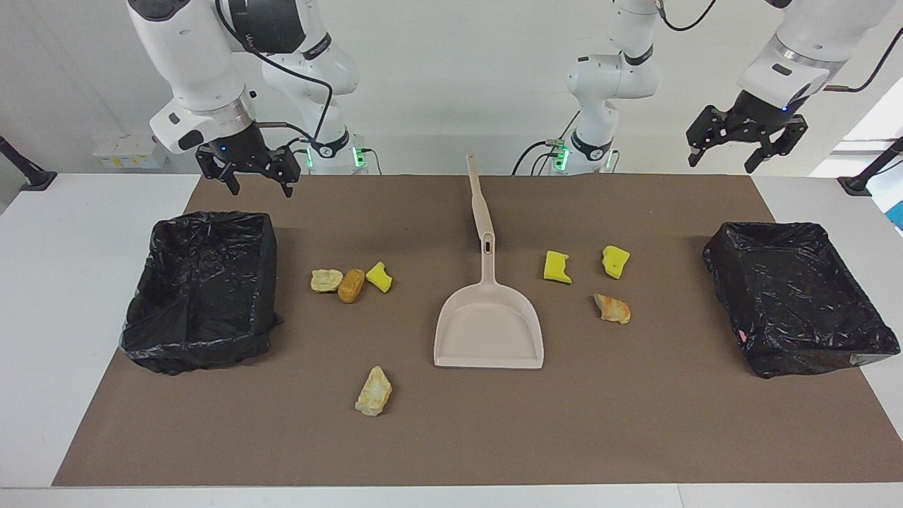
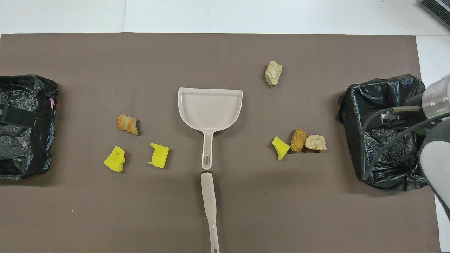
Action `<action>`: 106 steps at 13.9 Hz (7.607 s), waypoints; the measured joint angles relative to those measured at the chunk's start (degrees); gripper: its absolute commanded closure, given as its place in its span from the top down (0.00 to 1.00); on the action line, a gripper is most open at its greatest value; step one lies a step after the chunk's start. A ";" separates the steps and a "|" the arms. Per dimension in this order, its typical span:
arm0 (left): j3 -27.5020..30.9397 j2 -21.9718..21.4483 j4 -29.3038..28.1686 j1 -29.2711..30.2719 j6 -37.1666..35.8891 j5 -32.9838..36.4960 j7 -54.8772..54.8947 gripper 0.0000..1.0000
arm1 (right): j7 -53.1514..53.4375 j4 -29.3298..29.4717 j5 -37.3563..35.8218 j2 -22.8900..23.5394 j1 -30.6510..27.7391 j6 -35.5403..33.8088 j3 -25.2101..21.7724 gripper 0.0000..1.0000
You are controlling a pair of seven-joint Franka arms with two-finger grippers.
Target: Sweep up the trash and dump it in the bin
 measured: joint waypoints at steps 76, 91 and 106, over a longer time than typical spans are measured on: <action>0.77 -8.85 -59.06 -28.76 42.96 0.40 -35.96 0.00 | 5.62 -6.55 2.07 3.92 13.07 7.98 1.45 0.69; 1.08 -8.79 -46.13 -4.28 30.52 0.52 -9.16 0.00 | 45.99 -3.55 -7.22 22.63 37.84 35.77 1.36 0.66; 1.38 -1.55 -41.91 6.49 35.06 4.00 0.44 0.00 | 42.10 -6.48 -7.58 23.82 37.47 35.99 1.26 0.00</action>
